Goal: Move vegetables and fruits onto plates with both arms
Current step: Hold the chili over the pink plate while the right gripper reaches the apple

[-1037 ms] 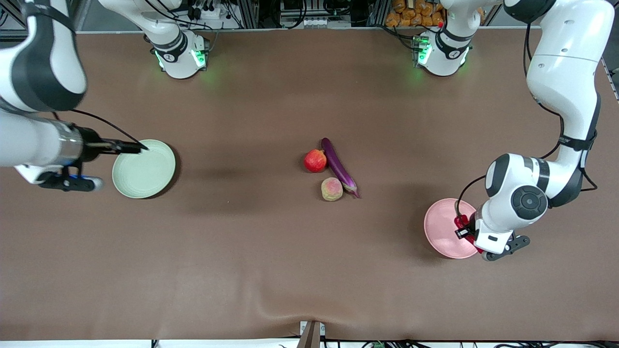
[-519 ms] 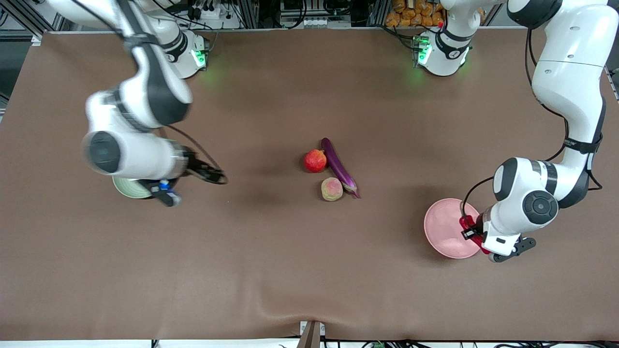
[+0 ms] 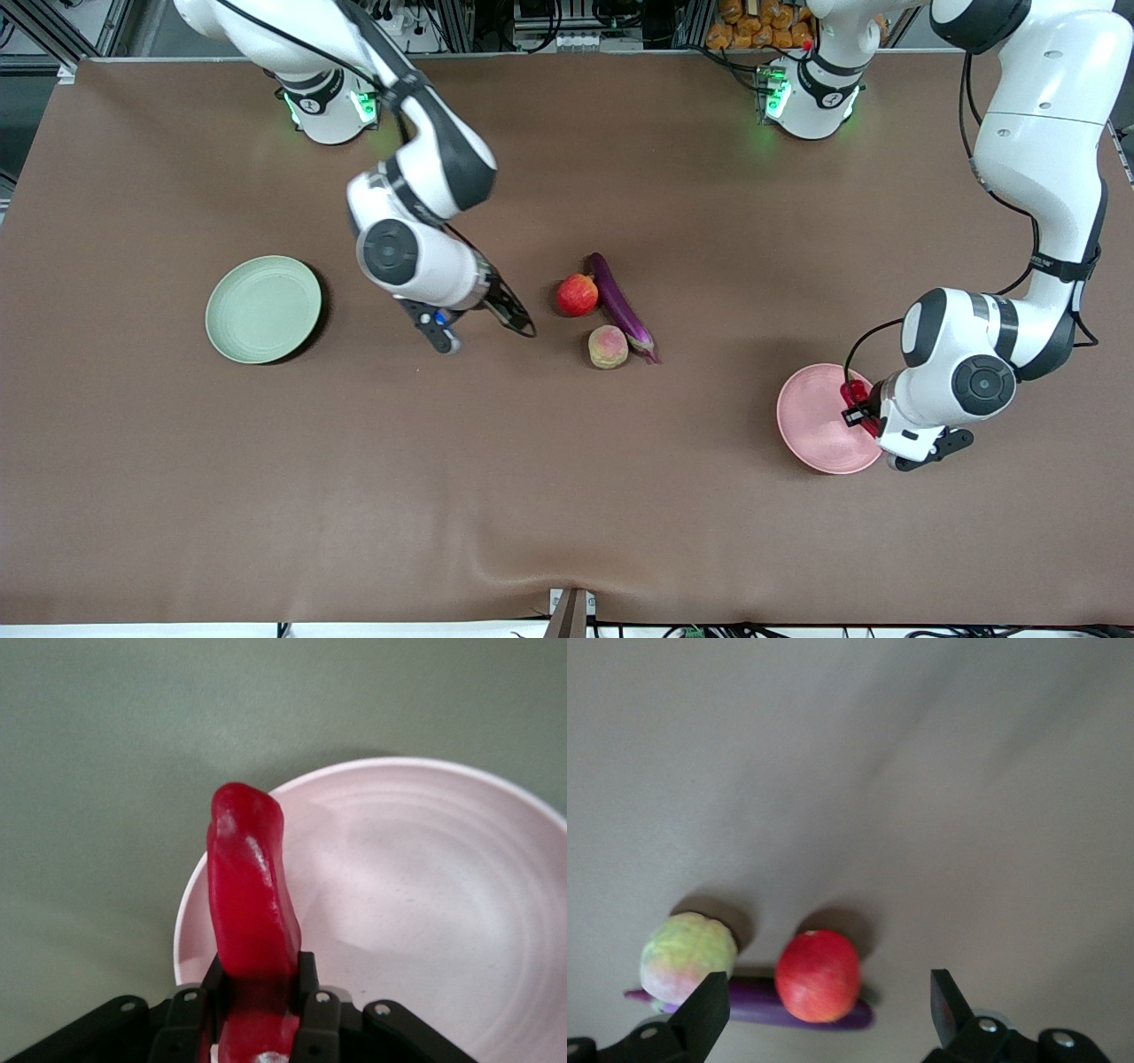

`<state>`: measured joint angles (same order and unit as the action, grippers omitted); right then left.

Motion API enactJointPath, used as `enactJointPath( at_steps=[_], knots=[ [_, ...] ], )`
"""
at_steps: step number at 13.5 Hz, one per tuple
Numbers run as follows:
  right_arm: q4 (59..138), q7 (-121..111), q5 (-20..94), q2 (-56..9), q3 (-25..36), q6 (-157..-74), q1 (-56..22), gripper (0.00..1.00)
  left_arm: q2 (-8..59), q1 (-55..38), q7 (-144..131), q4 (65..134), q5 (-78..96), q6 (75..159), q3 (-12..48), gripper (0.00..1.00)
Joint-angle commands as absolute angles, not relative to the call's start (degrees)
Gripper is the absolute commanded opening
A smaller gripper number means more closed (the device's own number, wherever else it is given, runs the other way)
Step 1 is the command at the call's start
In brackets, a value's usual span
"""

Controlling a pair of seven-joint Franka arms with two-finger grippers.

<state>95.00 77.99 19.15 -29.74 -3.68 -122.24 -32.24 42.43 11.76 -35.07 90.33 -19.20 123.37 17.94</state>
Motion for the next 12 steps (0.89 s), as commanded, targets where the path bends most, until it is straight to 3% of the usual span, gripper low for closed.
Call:
enactJointPath(
  at_steps=[1,2,4,7,12],
  knots=[
    [94.0,82.5,20.4,-35.1,-3.1,-130.1,-36.2,1.0,42.1,12.6,-33.7,90.8,-18.3,122.4,18.5,0.39],
    [93.9,83.7,20.4,-36.4,-3.1,-131.7,-37.7,1.0,42.0,12.5,-33.7,90.8,-18.3,122.4,18.5,0.59],
    [93.4,86.6,20.4,-37.1,-3.1,-133.3,-39.1,1.0,42.0,12.5,-33.8,90.8,-18.3,122.4,18.5,0.62],
    [93.5,87.2,20.5,-37.5,-3.1,-133.3,-41.4,1.0,40.4,12.6,-33.9,90.8,-18.4,122.3,18.5,1.0],
    [93.6,87.7,19.9,-39.7,-2.9,-133.6,-43.0,0.99,36.5,12.0,-34.6,90.1,-18.3,117.8,19.3,1.0]
  ],
)
